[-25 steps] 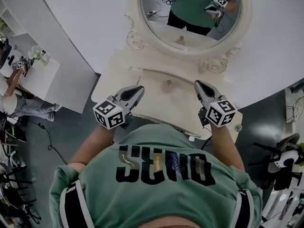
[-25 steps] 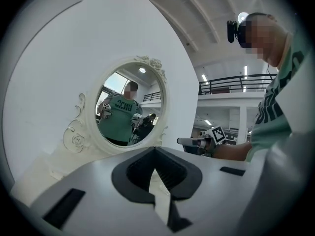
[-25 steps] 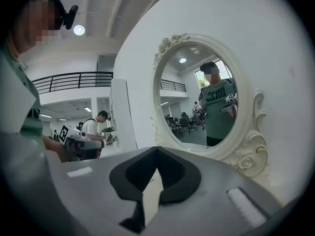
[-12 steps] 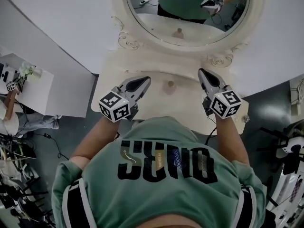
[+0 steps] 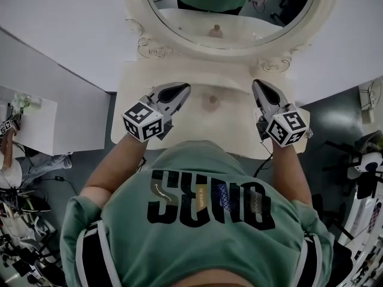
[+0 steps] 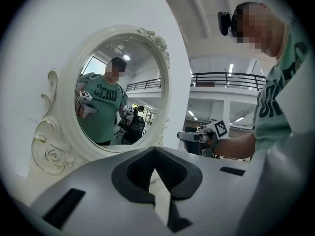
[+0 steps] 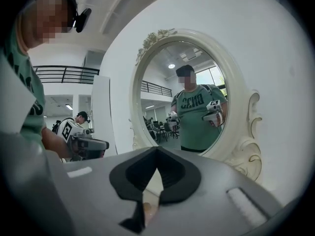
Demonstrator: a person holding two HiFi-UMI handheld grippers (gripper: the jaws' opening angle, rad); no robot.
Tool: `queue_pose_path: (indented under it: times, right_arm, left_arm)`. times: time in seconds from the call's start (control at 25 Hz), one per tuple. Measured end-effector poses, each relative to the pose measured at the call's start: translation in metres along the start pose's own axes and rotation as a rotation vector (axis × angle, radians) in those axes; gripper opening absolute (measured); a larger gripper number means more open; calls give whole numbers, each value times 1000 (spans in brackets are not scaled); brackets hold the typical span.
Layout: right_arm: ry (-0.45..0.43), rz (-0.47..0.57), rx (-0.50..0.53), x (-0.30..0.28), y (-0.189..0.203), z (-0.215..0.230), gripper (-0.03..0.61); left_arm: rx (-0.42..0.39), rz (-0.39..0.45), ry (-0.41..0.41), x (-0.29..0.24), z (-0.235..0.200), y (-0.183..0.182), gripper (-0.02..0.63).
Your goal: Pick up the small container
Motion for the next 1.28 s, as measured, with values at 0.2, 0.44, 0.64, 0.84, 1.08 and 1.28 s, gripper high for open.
queue_pose_path:
  times: [0.2,0.44,0.64,0.84,1.08,1.28]
  right_arm:
    - [-13,-5,33,-10,9,16,9]
    - [-26,-39,32,-21,39,22,9]
    - [-19,-59,51,-32,59,23,9]
    - [-18,-73,55,-37,74,22,9]
    - [-11,-96,43,-35,92,23,9]
    - [-6,-109,34,-30,104,24,9]
  left_arm:
    - [-9,-37,-19,-24,-10,14,-1]
    - [-17,-94,-57,-38,-21,51,-2]
    - [-60,-157,-19,-54,-30,88,34]
    - [-100,-221,41,-75,-35,118,124]
    - [-132,-308,110,-101,-38,155,216]
    - [-148,-356,108,-115,-41,177,233]
Point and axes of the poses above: the fingertips, and each gripper's own axes: x backward along the fingers, z to its right, y out of its underside, the point moved 8 cm from there along x, backward along the fingers, and after that the axes turned 8 degrees about y, right-handed, at the moved point
